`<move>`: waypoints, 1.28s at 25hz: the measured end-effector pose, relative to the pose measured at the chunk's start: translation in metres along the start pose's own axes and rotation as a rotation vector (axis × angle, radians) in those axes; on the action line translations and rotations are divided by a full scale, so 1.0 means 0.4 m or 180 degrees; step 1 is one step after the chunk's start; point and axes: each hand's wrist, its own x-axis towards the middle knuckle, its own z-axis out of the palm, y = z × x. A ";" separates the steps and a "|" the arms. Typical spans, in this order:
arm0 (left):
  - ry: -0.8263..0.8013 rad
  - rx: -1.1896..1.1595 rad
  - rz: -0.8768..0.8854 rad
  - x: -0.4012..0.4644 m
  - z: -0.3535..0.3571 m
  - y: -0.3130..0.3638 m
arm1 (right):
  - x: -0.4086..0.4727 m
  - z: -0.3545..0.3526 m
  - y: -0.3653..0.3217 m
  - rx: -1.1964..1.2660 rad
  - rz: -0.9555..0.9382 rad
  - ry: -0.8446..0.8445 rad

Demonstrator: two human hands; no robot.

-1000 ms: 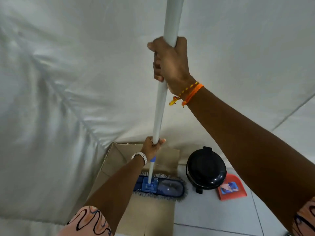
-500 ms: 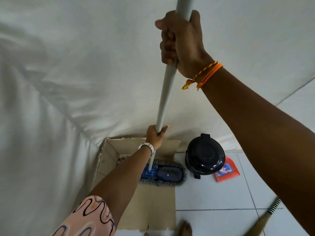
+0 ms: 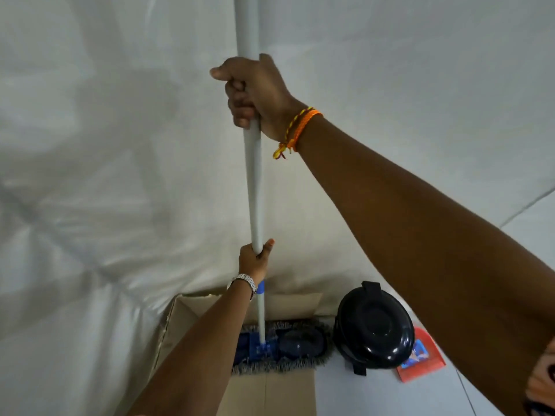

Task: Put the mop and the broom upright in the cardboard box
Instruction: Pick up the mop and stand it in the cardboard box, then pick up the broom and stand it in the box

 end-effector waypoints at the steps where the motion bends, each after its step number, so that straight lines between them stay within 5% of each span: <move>1: 0.0046 -0.0039 -0.0012 0.025 0.001 0.002 | 0.028 -0.004 0.004 -0.0037 0.0012 -0.0018; 9: 0.0150 0.0168 -0.0038 0.081 -0.008 -0.003 | 0.105 0.000 0.049 -0.0337 -0.0457 0.0436; 13: 0.0564 0.0465 -0.0248 0.041 -0.055 -0.014 | 0.065 -0.046 0.146 -0.1746 -0.0364 0.0753; 16: 0.0791 0.0506 -0.0415 -0.026 -0.089 -0.053 | -0.061 -0.126 0.271 -0.1860 0.0010 0.0936; 23: 0.0042 0.0738 -0.1179 -0.354 -0.072 -0.259 | -0.724 -0.251 0.561 -0.1163 0.1167 0.2158; 32: -0.1400 0.1475 -0.1458 -0.841 0.118 -0.374 | -1.561 -0.318 0.592 -0.0367 0.2484 0.3699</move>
